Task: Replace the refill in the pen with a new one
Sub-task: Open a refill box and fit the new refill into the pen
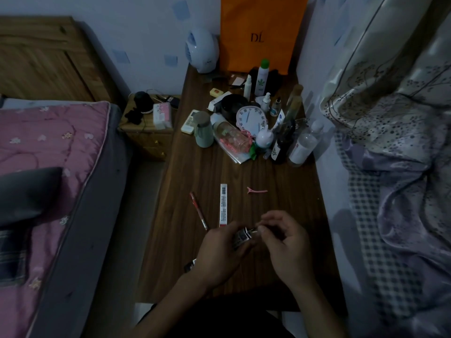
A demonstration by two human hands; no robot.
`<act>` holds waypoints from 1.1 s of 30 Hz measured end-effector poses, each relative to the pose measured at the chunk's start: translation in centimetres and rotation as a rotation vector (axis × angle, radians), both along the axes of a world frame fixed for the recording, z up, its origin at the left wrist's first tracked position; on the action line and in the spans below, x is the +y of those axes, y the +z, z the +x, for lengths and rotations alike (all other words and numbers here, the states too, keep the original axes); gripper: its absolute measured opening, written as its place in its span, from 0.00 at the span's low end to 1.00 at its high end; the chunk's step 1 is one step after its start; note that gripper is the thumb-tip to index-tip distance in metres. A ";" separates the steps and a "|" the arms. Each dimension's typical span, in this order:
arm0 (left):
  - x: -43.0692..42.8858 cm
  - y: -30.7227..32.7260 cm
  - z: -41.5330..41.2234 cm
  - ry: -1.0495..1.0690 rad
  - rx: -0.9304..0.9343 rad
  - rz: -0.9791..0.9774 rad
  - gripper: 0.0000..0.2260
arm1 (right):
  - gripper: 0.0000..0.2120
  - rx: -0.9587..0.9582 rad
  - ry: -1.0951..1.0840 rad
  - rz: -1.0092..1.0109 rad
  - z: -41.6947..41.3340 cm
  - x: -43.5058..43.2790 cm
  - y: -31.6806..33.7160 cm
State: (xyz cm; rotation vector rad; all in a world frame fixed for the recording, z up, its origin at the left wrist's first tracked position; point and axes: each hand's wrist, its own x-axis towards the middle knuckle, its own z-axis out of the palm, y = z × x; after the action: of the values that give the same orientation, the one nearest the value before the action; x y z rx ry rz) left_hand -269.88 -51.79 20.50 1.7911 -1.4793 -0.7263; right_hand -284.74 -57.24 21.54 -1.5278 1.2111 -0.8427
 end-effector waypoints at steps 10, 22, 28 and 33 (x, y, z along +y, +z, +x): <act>0.1 -0.4 0.3 0.012 0.245 0.140 0.07 | 0.16 -0.198 -0.186 0.119 -0.1 -0.8 -0.3; -0.1 0.5 0.0 0.048 0.451 0.207 0.04 | 0.11 -0.523 -0.193 0.467 -0.3 -1.3 0.0; -0.2 0.5 0.0 0.039 0.422 0.214 0.05 | 0.04 -0.413 -0.136 0.312 -0.6 -1.1 0.1; -0.3 0.4 -0.1 0.041 0.435 0.196 0.05 | 0.12 -0.177 -0.079 0.139 -0.5 -1.0 -0.5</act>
State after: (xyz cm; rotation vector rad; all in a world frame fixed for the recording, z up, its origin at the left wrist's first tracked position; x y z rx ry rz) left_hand -269.95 -52.05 20.90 1.6600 -1.1096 -1.1876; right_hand -285.28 -58.29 21.05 -1.2732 1.1805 -0.9065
